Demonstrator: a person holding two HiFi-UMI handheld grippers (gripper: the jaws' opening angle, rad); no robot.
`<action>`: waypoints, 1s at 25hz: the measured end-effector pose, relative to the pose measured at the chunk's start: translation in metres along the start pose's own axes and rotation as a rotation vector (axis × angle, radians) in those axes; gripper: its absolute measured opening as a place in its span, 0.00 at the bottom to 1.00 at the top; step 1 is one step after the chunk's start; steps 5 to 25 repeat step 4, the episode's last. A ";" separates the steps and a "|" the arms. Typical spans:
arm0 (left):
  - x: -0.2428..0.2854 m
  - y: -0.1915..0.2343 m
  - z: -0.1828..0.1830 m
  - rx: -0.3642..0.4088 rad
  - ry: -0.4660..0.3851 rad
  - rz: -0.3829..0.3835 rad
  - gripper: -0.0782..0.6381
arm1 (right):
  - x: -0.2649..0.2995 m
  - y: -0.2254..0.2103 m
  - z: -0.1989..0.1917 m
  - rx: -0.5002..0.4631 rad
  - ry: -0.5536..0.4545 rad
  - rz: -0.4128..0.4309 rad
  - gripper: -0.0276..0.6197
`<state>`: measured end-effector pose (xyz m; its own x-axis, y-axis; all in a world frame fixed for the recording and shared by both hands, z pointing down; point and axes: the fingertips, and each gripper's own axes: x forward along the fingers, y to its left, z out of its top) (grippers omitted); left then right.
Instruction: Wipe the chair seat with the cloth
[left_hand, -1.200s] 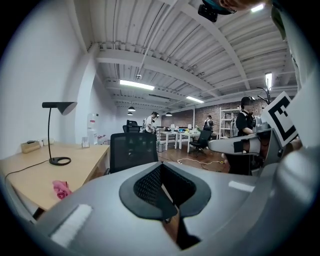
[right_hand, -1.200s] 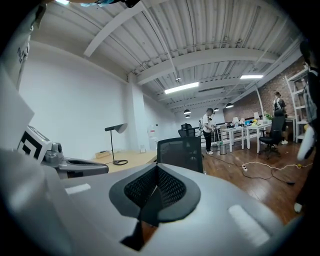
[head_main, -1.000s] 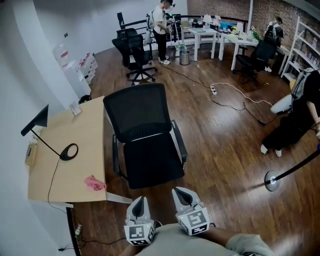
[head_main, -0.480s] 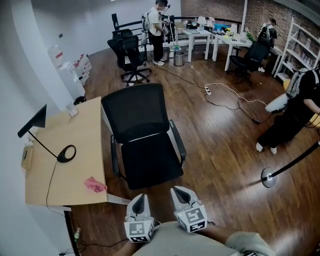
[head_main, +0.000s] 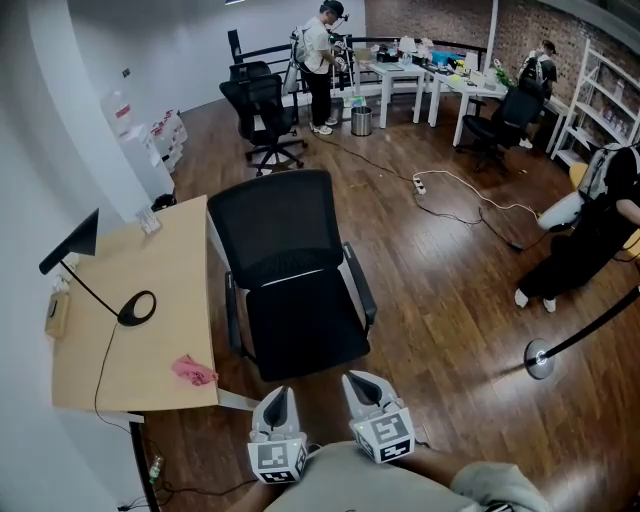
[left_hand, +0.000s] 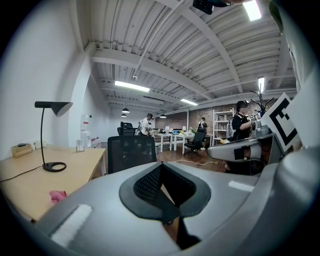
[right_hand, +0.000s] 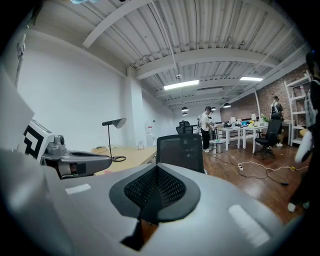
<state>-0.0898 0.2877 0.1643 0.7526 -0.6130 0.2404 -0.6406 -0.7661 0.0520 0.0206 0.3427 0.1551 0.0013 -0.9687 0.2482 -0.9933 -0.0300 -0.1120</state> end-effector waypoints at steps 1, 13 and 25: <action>0.000 0.001 -0.001 -0.001 0.001 0.002 0.12 | 0.001 0.000 0.000 -0.001 0.000 0.001 0.04; 0.000 0.005 -0.003 0.000 0.003 0.012 0.12 | 0.004 0.002 0.000 -0.007 0.000 0.006 0.04; 0.000 0.005 -0.003 0.000 0.003 0.012 0.12 | 0.004 0.002 0.000 -0.007 0.000 0.006 0.04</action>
